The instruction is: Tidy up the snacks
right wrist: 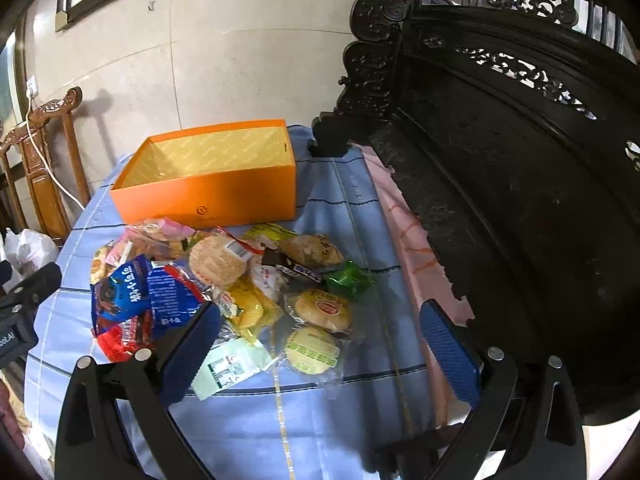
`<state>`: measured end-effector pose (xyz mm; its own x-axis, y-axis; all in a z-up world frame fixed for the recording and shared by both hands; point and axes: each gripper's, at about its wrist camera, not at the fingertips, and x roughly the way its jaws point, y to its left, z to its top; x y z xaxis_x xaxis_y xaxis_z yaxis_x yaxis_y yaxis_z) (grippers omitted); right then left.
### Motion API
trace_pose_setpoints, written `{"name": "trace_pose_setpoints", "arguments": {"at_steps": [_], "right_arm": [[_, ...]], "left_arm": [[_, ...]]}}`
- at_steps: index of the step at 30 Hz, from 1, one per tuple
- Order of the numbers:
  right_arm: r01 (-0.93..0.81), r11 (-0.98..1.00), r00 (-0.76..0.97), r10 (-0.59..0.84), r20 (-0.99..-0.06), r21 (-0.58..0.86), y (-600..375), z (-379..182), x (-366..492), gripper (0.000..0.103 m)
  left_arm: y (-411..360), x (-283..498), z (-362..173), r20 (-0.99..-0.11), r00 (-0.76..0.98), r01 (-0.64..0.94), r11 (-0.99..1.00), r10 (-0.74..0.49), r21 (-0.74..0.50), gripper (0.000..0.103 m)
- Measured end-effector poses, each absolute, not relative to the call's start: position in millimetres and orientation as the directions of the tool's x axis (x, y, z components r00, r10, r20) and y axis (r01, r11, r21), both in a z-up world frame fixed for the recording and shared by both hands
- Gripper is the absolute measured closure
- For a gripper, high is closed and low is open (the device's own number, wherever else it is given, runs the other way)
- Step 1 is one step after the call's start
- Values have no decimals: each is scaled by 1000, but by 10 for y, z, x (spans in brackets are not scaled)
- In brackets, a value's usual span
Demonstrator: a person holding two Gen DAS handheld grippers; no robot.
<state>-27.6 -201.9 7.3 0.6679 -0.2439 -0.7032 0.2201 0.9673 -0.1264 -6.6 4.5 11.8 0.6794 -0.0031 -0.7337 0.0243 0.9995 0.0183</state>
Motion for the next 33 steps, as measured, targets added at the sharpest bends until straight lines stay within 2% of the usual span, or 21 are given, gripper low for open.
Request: {"name": "trace_pose_setpoints", "arguments": {"at_steps": [3, 7, 17, 25, 33], "right_arm": [[249, 952, 685, -301, -663, -176, -2019, 118, -305, 3], [258, 948, 709, -317, -631, -186, -2043, 205, -341, 3], [239, 964, 683, -250, -687, -113, -2072, 168, -342, 3], [187, 977, 722, -207, -660, -102, -2023, 217, -371, 3], [162, 983, 712, -181, -679, -91, -2013, 179, -347, 3]], "left_arm": [[34, -40, 90, -743, 668, 1, 998, 43, 58, 4], [74, -13, 70, -752, 658, -9, 999, 38, 43, 4], [65, -8, 65, -754, 656, 14, 999, 20, 39, 4], [73, -20, 34, -763, 646, 19, 1000, 4, 21, 4], [61, -26, 45, -761, 649, 23, 1000, -1, 18, 4]]}}
